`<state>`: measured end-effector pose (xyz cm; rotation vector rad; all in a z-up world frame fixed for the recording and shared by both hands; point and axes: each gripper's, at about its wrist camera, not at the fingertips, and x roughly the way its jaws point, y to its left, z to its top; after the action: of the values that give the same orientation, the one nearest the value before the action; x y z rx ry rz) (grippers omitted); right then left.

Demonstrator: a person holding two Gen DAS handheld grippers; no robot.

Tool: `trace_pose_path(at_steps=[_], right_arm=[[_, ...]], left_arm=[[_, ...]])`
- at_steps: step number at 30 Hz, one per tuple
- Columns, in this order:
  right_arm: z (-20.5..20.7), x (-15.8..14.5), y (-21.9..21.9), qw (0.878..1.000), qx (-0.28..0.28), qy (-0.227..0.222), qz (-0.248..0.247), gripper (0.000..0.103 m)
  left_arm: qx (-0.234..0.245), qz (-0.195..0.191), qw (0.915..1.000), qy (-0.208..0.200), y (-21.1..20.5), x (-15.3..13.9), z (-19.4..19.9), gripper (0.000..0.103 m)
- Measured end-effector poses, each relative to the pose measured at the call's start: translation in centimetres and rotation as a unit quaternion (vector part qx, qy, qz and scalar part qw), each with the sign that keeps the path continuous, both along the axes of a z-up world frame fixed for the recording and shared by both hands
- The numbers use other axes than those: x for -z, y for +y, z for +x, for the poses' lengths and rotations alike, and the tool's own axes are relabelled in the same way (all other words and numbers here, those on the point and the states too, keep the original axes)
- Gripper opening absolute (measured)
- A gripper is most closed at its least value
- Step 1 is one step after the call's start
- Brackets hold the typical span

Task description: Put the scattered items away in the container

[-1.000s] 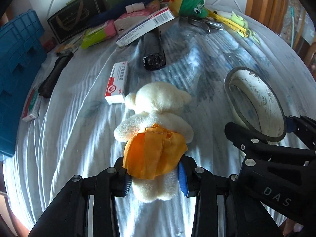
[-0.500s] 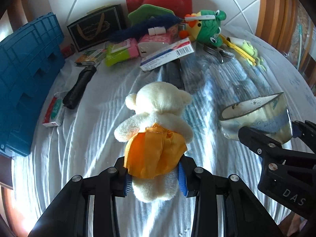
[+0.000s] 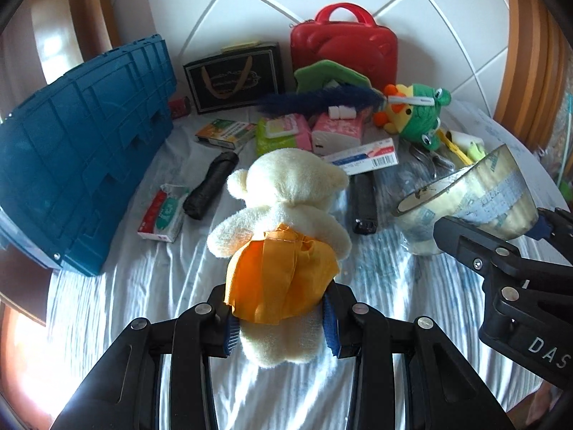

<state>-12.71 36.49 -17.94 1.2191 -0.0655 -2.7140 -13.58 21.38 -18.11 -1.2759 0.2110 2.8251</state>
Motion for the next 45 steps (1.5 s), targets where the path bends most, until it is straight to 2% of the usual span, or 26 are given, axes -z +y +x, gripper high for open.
trace_pose_path(at_steps=[8,16,24,30,36,41,45], right_arm=[[-0.5,-5.6,-4.1,0.995,-0.067,0.073,-0.002,0.067],[-1.4,-11.1,-9.6,0.981,-0.128,0.144,-0.005,0.067],[-3.3,-16.5,-17.2,0.964,-0.164,0.208,-0.010,0.067],[-5.7,-20.3,-25.0,0.951,-0.173,0.255,-0.025,0.067],[-9.4,-22.6,-34.6,0.944,-0.190,0.268,-0.038,0.067],[-13.5,-21.8,-42.5,0.947,-0.212,0.239,-0.036,0.067],[-16.1,-21.0,-46.7,0.951,-0.217,0.219,-0.018,0.067]], left_arm=[[-0.058,0.003,0.9962,0.065,-3.7,-5.6,0.9,0.036],[-0.108,-0.004,0.9852,0.133,-8.5,-11.2,1.3,0.036],[-0.136,-0.011,0.9715,0.194,-15.9,-15.9,-0.9,0.036],[-0.143,-0.028,0.9576,0.249,-24.2,-20.2,-2.7,0.036],[-0.172,-0.038,0.9562,0.234,-34.4,-21.3,-6.9,0.036],[-0.194,-0.027,0.9601,0.200,-41.0,-19.9,-10.4,0.036],[-0.195,-0.019,0.9633,0.184,-44.0,-19.1,-12.7,0.036]])
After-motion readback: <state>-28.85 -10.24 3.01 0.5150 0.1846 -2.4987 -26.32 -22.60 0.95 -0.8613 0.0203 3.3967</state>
